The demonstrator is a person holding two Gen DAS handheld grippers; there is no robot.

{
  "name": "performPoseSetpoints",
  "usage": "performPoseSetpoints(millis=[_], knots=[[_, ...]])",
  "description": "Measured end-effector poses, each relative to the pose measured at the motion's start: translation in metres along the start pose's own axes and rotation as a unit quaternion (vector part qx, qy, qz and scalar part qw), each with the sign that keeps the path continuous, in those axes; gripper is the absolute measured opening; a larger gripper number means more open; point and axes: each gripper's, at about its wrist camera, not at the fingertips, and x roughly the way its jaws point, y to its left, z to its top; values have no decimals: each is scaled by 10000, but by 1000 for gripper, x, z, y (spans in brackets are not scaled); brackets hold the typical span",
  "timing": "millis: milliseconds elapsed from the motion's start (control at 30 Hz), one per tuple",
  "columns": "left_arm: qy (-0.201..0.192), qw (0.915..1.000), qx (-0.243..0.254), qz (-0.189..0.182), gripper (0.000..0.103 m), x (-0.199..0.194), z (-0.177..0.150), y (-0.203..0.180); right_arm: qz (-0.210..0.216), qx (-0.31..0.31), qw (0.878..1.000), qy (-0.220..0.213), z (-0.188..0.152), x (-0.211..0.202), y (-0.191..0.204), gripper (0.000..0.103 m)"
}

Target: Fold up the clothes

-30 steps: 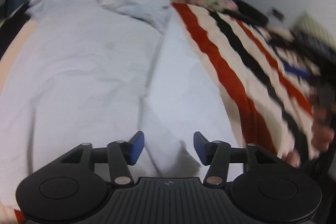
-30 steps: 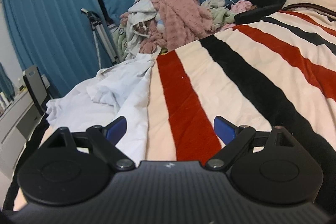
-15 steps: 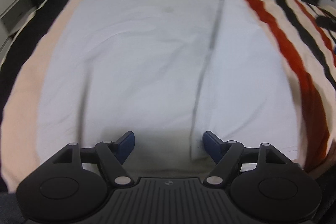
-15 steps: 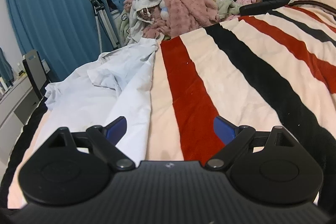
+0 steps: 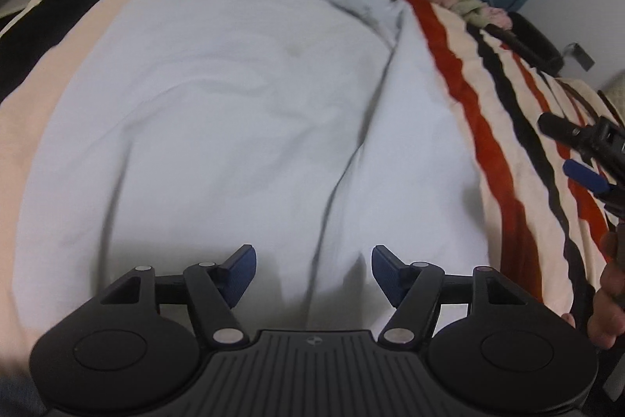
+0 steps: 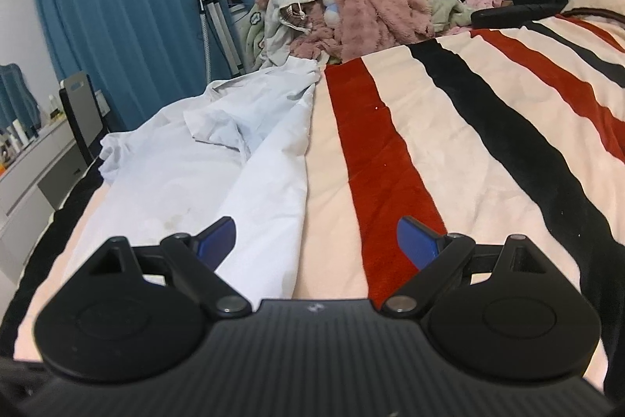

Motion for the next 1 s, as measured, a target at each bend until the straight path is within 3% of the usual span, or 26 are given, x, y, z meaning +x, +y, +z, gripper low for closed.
performPoseSetpoints(millis=[233,433,600,700,767,867,933,1000], knots=[[-119,9997,39,-197,67,25,12,0,138,-172,9996,-164,-2,0,8,91],[-275,9970,-460,-555,46,25,10,16,322,-145,9991,-244,-4,-1,12,90],[-319,9967,-616,-425,15,24,5,21,382,-122,9984,-389,-5,-5,15,90],[-361,9966,-701,-250,13,23,3,25,388,-76,9983,-439,-6,-7,15,90],[-388,9955,-781,-377,13,22,3,26,422,-34,9981,-449,-7,-8,15,90],[-427,9930,-908,-626,18,20,3,27,664,-75,9973,-295,-2,-4,17,71],[-453,9909,-992,-792,27,19,3,29,758,-111,9969,-201,7,5,22,68],[-511,9895,-1028,-872,28,22,5,30,966,-76,9953,-56,20,25,28,68]])
